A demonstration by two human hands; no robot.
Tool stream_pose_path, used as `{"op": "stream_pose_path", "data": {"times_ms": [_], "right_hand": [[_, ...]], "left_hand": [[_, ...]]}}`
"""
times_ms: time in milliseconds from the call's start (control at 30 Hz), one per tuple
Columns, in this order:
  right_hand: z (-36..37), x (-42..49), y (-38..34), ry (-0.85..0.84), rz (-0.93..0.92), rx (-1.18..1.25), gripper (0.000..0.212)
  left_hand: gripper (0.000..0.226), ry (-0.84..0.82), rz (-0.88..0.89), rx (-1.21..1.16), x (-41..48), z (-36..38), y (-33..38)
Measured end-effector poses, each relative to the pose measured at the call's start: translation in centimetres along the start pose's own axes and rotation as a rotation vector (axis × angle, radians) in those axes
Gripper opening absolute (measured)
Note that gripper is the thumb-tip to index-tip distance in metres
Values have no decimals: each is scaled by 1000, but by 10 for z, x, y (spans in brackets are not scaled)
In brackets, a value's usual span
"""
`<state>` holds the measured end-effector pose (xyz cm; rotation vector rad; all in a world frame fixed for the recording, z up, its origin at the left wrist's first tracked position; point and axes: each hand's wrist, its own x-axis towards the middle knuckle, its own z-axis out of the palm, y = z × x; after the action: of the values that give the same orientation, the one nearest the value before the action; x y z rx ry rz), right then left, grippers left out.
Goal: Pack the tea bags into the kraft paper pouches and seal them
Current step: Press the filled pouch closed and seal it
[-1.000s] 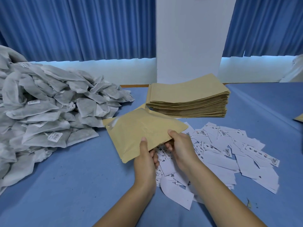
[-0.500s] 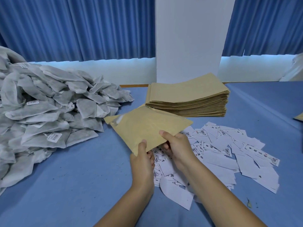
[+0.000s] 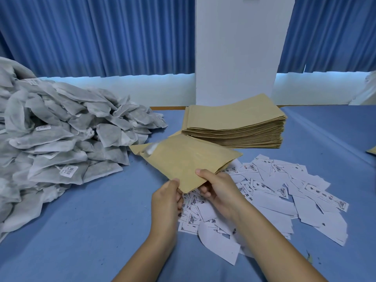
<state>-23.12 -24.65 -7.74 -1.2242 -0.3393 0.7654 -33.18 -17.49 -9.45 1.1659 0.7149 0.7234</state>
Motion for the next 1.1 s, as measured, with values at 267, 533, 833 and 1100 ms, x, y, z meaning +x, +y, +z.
{"op": "stream_pose_path", "data": {"times_ms": [267,533,833,1100], "right_hand": [[4,-4,3,-165,71,-36,12],[2,-1,5,-103,131,-9,12],[-1,2,3,-37,111,13,6],[-3,4,3,-14,132,65,9]], "left_hand": [[41,-55,3,101,-1,0,1],[54,-48,53,144,-2,1,0],[40,-31,17,92,-1,0,1],[44,-37,29,109,-2,1,1]]}}
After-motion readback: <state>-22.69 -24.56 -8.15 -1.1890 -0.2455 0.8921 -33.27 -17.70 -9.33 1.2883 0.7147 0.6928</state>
